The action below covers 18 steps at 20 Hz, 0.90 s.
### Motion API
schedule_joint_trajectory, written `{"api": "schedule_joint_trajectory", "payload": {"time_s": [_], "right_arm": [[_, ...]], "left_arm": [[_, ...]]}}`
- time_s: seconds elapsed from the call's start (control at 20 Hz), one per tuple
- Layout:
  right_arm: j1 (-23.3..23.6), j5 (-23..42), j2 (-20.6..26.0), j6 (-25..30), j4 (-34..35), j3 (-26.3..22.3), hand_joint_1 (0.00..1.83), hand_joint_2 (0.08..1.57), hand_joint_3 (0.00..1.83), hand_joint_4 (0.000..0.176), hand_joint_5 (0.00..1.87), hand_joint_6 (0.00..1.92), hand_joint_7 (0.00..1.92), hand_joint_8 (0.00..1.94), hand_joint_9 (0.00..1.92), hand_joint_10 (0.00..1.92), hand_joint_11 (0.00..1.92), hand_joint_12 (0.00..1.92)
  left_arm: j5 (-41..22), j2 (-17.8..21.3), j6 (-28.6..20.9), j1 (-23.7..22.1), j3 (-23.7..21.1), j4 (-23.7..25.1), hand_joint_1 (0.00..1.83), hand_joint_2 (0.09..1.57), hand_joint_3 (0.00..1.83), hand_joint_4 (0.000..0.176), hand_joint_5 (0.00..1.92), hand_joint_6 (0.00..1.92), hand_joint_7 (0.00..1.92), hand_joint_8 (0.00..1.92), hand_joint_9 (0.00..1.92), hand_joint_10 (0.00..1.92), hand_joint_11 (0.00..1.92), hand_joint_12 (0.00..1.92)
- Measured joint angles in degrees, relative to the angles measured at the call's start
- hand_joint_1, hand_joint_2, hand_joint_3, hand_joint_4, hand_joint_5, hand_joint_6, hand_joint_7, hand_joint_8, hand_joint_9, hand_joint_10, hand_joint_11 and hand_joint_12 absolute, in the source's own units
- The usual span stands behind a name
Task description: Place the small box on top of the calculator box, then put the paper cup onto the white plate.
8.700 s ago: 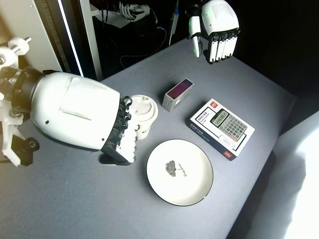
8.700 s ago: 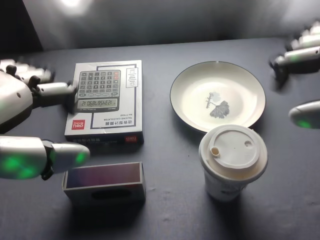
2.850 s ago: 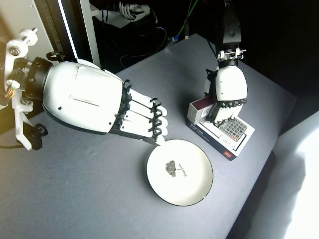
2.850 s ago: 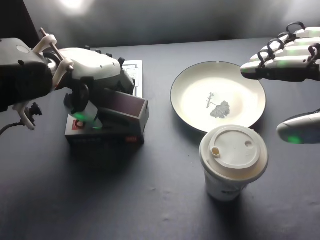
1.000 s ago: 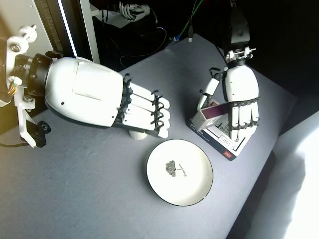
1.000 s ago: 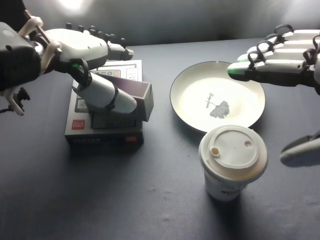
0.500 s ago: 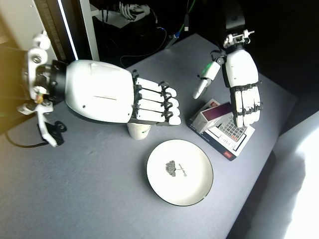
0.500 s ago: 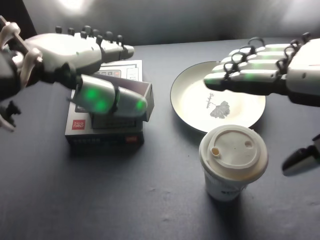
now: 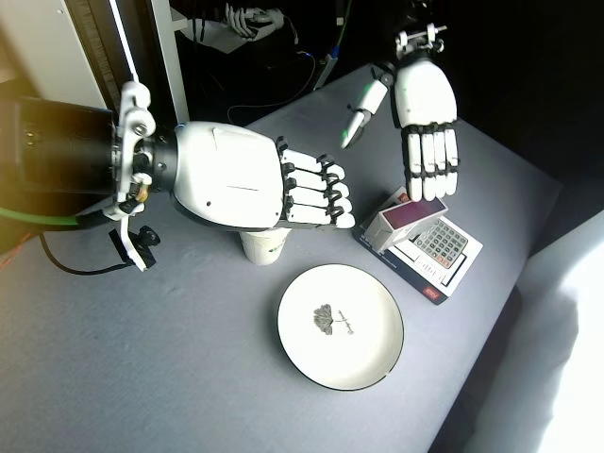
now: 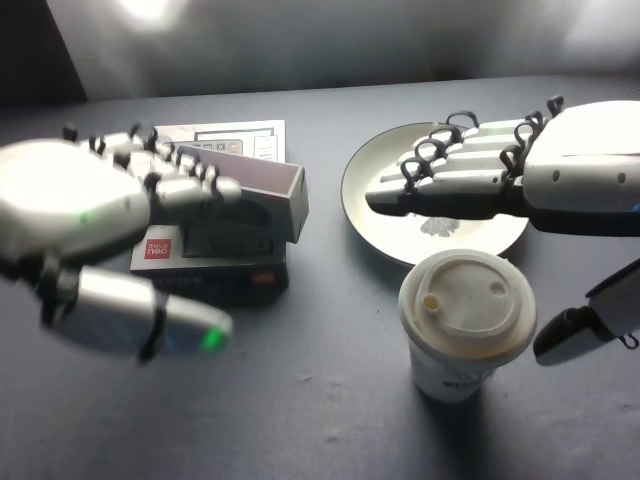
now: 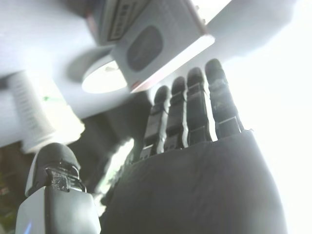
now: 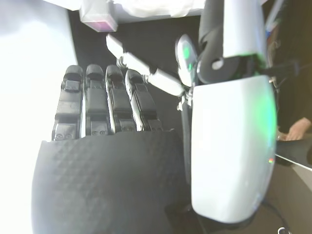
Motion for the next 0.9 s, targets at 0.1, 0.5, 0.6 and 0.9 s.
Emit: {"api": "schedule_joint_trajectory", "payload": {"time_s": [0.1,0.5,0.6,0.9], "right_arm": [[0.24,0.17,-0.55,5.81,-4.83,0.24,1.13,0.84,0.00,0.000,0.00,0.00,0.00,0.00,0.00,0.00,0.00,0.00],[0.33,1.36,-3.54,9.38,-8.59,1.88,1.12,0.83,0.00,0.000,0.00,0.00,0.00,0.00,0.00,0.00,0.02,0.01],[0.33,1.42,-3.82,10.64,-8.55,2.78,1.14,0.82,0.00,0.000,0.00,0.00,0.00,0.00,0.00,0.00,0.03,0.02],[-0.87,1.79,-5.25,12.90,-12.46,4.37,1.17,0.82,0.00,0.000,0.00,0.00,0.00,0.00,0.00,0.00,0.02,0.01]], "left_arm": [[-0.57,2.60,-6.29,1.84,-2.08,10.27,0.03,1.03,0.00,0.000,0.11,0.00,0.12,0.00,0.10,0.00,0.00,0.21],[-4.48,5.84,-26.80,2.78,-4.61,36.68,0.07,1.04,0.00,0.000,0.11,0.00,0.12,0.00,0.11,0.00,0.00,0.26],[-5.18,5.84,-26.88,1.90,-4.61,37.48,0.11,1.05,0.00,0.000,0.14,0.00,0.14,0.00,0.13,0.00,0.00,0.30],[-4.55,5.97,-28.70,-1.51,-4.61,40.44,0.09,1.05,0.00,0.000,0.15,0.00,0.15,0.00,0.13,0.00,0.00,0.33]]}}
